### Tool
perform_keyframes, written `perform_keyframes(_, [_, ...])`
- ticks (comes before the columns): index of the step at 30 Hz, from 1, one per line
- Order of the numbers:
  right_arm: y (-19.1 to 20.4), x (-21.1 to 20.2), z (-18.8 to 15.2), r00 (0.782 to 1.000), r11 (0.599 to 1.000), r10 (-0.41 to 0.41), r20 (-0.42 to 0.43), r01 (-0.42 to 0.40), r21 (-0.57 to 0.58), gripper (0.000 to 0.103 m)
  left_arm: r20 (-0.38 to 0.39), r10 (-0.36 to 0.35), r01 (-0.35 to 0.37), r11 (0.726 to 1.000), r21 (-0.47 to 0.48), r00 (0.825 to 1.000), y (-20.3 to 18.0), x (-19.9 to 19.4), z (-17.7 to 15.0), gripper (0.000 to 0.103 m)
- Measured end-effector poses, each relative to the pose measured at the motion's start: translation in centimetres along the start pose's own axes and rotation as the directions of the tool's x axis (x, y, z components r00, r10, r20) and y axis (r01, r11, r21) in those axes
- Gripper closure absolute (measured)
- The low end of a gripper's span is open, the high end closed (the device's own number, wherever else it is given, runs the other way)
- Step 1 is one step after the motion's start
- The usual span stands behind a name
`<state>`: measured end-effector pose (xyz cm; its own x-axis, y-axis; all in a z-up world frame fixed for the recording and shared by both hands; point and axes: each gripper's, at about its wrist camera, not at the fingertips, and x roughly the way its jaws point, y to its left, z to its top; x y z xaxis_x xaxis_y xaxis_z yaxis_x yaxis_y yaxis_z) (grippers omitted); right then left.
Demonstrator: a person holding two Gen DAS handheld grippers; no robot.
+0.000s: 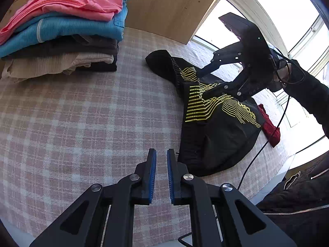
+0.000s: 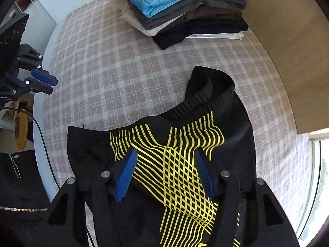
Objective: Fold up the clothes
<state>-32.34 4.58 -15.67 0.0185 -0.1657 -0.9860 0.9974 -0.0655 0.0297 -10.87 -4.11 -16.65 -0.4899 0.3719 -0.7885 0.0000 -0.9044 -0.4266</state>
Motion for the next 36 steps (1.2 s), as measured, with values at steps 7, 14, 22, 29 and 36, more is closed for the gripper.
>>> perform_keyframes(7, [1.1,4.4,1.2,0.996,0.989,-0.002,-0.088,-0.011,-0.147,0.041,-0.025,0.025,-0.025,1.000,0.006,0.999,-0.5,1.6,0.0,0.094])
perform_keyframes(14, [-1.2,1.0,-1.7,0.995,0.995,0.091,0.034,-0.092,0.033,0.091,-0.038,0.031,-0.029,0.999,0.041,0.999,-0.6,1.6,0.5,0.094])
perform_keyframes(22, [-3.6,-7.3,-7.5,0.976,0.964,0.090,0.200,-0.135,0.229,0.092,-0.074,-0.047,0.058,0.984,0.166,0.996,-3.8,4.3,3.9,0.094])
perform_keyframes(29, [-2.6,-6.5,-10.7,0.961,0.956,0.094,0.260,-0.160,0.245,0.092,-0.100,-0.209,0.224,0.959,0.175,0.973,-6.8,6.7,9.3,0.092])
perform_keyframes(36, [-0.3,-4.6,-11.1,0.967,0.980,0.080,0.241,-0.121,0.161,0.092,-0.204,-0.195,0.210,0.976,0.058,0.960,-7.9,10.1,13.9,0.076])
